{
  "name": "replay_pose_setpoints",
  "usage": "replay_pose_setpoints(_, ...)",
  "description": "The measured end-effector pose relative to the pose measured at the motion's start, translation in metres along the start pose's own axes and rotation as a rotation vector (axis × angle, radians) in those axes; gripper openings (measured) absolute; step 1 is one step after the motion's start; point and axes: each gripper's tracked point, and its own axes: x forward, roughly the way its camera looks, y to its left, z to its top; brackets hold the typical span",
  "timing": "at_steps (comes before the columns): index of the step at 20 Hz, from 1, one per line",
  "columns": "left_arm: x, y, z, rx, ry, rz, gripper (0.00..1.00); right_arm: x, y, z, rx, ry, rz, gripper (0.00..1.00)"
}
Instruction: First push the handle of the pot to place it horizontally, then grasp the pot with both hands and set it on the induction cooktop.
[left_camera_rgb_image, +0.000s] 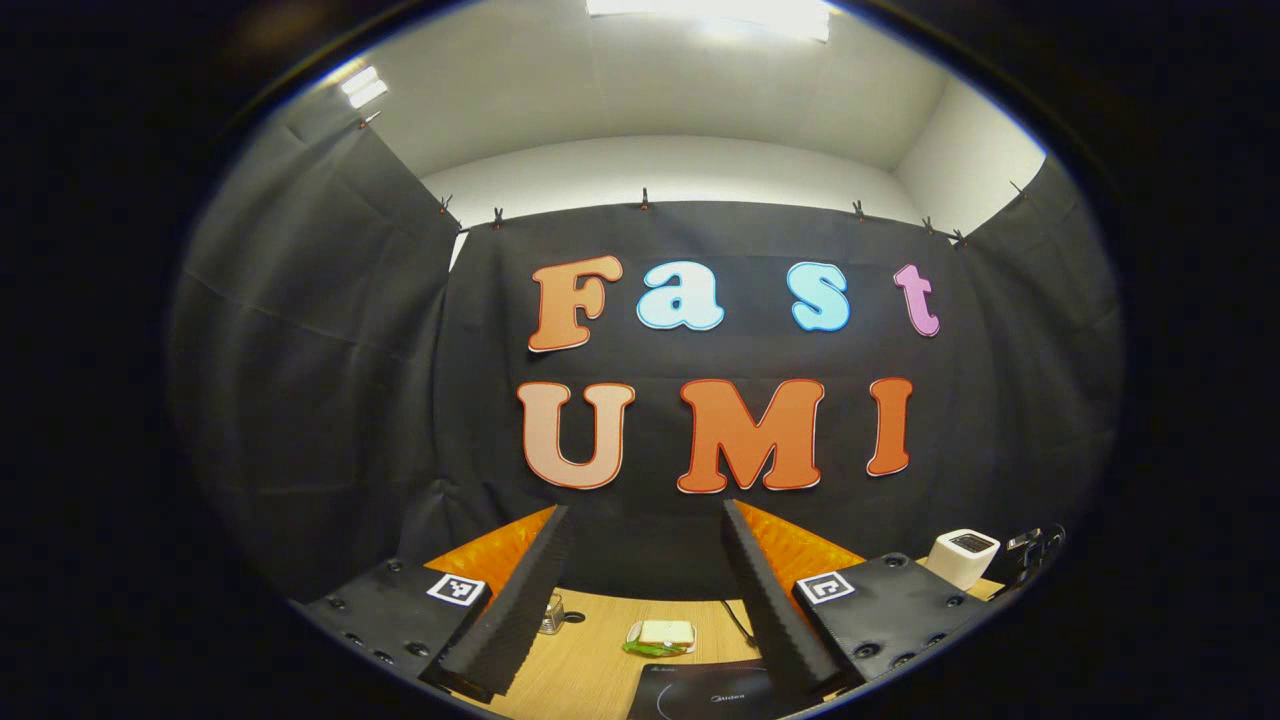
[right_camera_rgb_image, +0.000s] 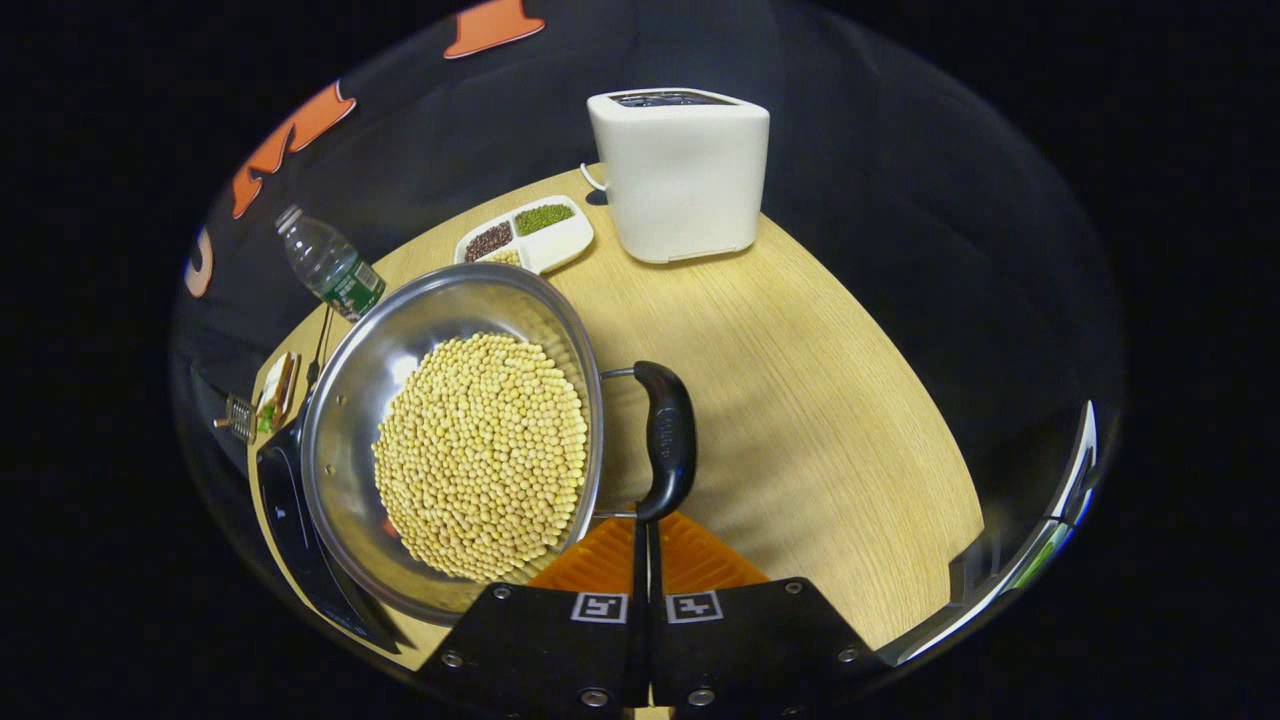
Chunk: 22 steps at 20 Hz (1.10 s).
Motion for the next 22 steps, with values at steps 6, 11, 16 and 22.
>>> replay_pose_setpoints(6, 0.002, -0.005, -0.014, 0.009, 0.013, 0.006, 0.97, 0.004, 0.004, 0.035, 0.017, -0.05, -0.01, 0.0)
replay_pose_setpoints(11, 0.001, -0.021, -0.029, 0.028, 0.022, -0.013, 0.98, 0.006, 0.008, 0.056, 0.021, -0.101, -0.022, 0.0)
replay_pose_setpoints(16, 0.007, -0.061, -0.071, 0.007, 0.117, -0.103, 0.97, -0.02, -0.001, 0.073, 0.032, -0.171, -0.028, 0.0)
replay_pose_setpoints(22, 0.023, -0.128, -0.159, 0.015, 0.353, -0.203, 0.97, -0.052, 0.009, 0.081, 0.029, -0.216, 0.046, 0.14)
